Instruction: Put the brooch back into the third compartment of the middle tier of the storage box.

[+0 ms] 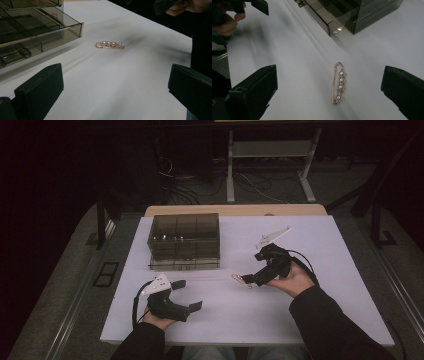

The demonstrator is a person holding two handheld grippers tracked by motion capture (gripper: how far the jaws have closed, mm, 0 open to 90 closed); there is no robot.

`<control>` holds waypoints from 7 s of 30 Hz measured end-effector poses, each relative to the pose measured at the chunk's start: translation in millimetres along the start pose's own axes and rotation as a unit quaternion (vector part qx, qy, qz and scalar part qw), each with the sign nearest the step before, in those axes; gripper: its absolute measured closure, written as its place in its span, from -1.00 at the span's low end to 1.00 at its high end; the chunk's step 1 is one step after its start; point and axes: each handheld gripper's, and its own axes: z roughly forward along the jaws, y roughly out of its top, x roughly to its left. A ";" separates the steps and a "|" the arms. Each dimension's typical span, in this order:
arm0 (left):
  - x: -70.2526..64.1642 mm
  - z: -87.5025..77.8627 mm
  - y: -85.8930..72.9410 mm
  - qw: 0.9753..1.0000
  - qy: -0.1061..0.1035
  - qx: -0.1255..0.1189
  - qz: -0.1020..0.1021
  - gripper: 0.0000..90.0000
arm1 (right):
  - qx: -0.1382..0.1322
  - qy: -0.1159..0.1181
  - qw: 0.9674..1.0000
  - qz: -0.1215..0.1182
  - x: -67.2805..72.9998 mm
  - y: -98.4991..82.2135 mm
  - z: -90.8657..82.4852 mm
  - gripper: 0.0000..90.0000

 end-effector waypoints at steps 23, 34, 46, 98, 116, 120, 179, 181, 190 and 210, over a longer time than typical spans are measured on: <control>1.1 0.5 0.8 1.000 -0.002 0.002 0.004 -1.00 | 0.034 0.017 0.999 0.002 -20.8 -1.4 35.8 -0.99; 1.3 1.1 1.0 1.000 -0.004 0.004 0.005 -1.00 | 0.048 0.026 0.999 0.002 -31.2 -5.9 56.3 -0.99; 1.6 1.2 1.0 1.000 -0.004 0.003 0.003 -1.00 | 0.062 0.028 0.998 -0.006 -37.1 -9.5 65.2 -0.55; 2.4 1.8 0.4 1.000 -0.003 0.006 0.004 -1.00 | 0.098 0.001 0.994 -0.039 -28.6 -11.8 72.4 0.76; 1.8 2.3 0.1 1.000 -0.003 0.008 0.004 -1.00 | 0.075 0.014 0.997 -0.033 -19.7 1.3 52.9 0.76; 1.9 1.8 0.1 1.000 -0.002 0.008 0.003 -1.00 | 0.070 0.016 0.997 -0.036 -17.5 6.6 48.1 0.76; 2.5 0.1 0.6 1.000 -0.002 0.004 0.003 -1.00 | 0.027 0.016 0.997 -0.073 -3.9 81.3 38.7 0.76; 2.4 0.1 0.5 1.000 -0.002 0.003 0.002 -1.00 | 0.028 0.017 0.997 -0.076 -4.0 84.1 40.2 0.76; 2.6 -0.1 0.8 1.000 -0.004 0.004 0.002 -1.00 | 0.030 0.016 0.996 -0.081 -1.6 97.8 49.8 0.76; 2.8 -1.0 1.2 1.000 -0.003 -0.002 -0.001 -1.00 | 0.029 0.022 0.996 -0.079 -0.3 112.6 74.5 0.76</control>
